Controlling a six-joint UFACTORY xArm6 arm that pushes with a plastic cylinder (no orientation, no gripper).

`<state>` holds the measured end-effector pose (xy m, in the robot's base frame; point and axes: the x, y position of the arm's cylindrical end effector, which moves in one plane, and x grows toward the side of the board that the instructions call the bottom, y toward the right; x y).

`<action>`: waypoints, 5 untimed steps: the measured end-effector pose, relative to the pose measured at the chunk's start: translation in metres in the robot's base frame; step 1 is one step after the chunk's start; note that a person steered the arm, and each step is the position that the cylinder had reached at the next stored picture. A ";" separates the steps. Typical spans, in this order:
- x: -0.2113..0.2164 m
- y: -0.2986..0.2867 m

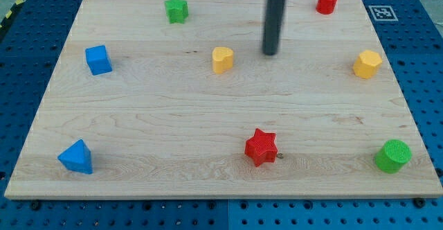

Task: Push the red circle towards the top center

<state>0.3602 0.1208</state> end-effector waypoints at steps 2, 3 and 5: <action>-0.045 0.161; -0.098 0.188; -0.138 0.187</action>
<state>0.2221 0.3076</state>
